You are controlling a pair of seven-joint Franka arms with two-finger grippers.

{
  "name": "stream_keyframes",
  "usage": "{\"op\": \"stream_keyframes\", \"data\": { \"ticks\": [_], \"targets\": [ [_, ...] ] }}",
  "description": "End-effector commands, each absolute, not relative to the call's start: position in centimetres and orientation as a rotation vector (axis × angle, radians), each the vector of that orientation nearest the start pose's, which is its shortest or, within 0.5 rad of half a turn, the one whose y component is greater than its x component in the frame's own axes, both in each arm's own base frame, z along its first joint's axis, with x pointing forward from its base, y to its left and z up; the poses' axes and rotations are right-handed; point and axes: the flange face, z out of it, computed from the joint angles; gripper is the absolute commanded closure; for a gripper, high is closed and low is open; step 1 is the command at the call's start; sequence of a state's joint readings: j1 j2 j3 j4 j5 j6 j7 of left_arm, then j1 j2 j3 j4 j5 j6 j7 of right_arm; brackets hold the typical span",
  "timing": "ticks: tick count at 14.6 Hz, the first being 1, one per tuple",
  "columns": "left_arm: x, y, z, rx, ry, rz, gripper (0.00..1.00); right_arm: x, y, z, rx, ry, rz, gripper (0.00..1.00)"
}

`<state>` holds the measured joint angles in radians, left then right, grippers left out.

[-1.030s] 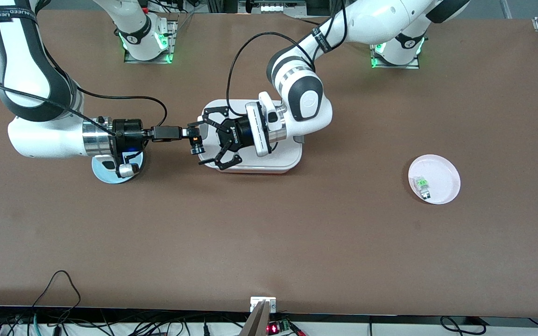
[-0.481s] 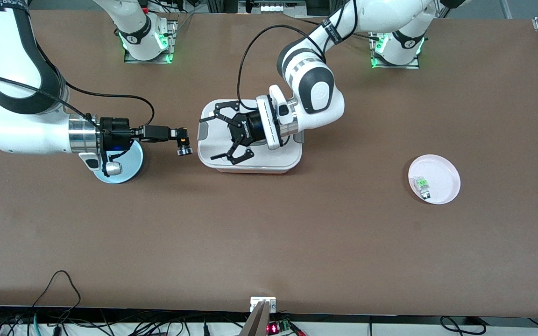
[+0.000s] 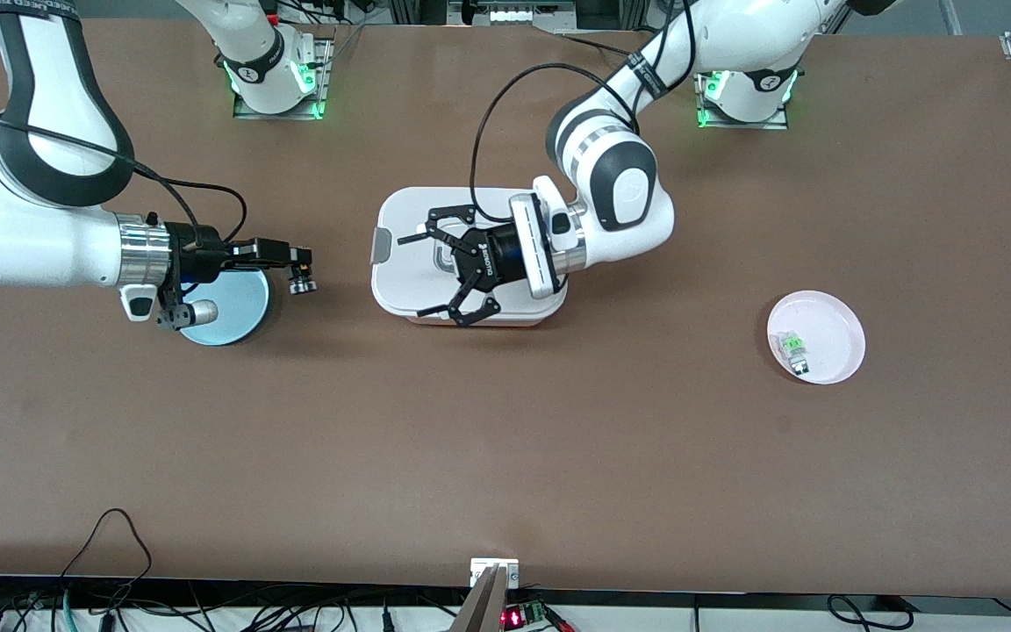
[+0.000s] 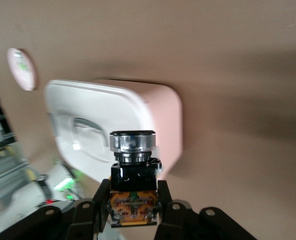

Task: Transfer orange switch to right arm and place
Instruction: 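Open the left gripper and withdraw while the right gripper holds switch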

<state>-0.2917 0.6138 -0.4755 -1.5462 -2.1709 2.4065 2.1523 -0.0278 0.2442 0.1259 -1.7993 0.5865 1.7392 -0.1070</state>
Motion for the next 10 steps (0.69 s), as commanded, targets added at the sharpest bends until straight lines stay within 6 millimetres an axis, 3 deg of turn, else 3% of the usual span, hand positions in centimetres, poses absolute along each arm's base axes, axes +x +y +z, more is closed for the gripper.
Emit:
{"op": "stream_keyframes", "data": {
  "ticks": [1, 5, 10],
  "targets": [
    [58.1, -43.6, 37.7, 1.389, -0.708, 1.085, 0.00, 58.5, 7.7, 40.9, -2.748, -0.127, 0.346, 0.76],
    [60.9, -39.3, 38.9, 1.399, -0.804, 0.965, 0.00, 58.8, 4.8, 39.8, -3.017, -0.427, 0.348, 0.76],
    [62.4, -34.8, 40.5, 1.498, -1.012, 0.800, 0.00, 58.5, 1.8, 36.5, -2.931, -1.011, 0.343, 0.76]
  ]
}}
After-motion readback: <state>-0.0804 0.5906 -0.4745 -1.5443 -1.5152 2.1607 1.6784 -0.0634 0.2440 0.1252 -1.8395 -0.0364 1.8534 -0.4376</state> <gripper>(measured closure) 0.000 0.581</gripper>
